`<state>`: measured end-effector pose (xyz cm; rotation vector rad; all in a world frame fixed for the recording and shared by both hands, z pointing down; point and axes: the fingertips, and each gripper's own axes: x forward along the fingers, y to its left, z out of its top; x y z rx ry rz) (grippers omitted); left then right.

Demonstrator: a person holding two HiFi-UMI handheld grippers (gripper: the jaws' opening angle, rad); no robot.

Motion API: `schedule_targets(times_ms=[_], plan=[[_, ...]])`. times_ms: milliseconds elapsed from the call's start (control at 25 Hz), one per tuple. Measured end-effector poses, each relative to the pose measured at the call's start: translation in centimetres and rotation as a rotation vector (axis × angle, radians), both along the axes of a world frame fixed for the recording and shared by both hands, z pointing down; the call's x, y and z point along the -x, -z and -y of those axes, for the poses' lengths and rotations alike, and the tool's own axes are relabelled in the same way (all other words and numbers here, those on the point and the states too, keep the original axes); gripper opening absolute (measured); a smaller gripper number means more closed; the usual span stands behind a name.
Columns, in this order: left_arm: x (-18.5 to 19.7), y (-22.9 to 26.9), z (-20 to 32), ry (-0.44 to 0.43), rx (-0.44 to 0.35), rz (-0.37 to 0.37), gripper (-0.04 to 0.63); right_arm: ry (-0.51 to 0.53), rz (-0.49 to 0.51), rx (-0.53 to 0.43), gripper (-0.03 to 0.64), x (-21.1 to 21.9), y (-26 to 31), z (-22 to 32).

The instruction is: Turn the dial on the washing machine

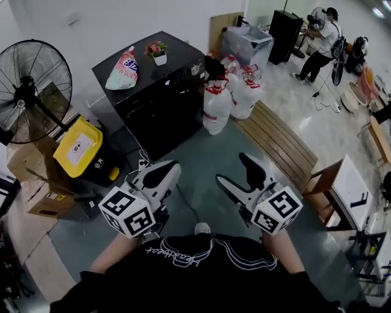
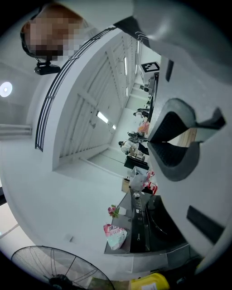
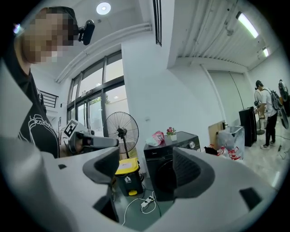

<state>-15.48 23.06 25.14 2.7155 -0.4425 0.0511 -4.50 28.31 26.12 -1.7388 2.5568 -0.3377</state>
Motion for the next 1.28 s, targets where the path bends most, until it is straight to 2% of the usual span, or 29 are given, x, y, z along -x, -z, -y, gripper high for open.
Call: schedule_targets(times_ms=[240,720,1080,1280], plan=[[-4.7,0.3,2.1,0.019,-0.004,-0.008,0.005,0.014,-0.03,0.014,0.368,-4.6,-0.5,2.0],[-7.4,-3.3,7.6,0.034,0.046,0.009,0.005,-0.005,-0.003,0.046,0.371,-8.1,-2.9,7.4],[-11.4,-5.9,18.4,0.096,0.08,0.006,0.005,0.014,-0.035,0.08,0.371,-12.2,-4.4,18.0],[-13.8,-7.4,24.5,0.122,0.101,0.029,0.005,0.026,-0.015,0.119,0.37,-14.9,-5.5,25.3]])
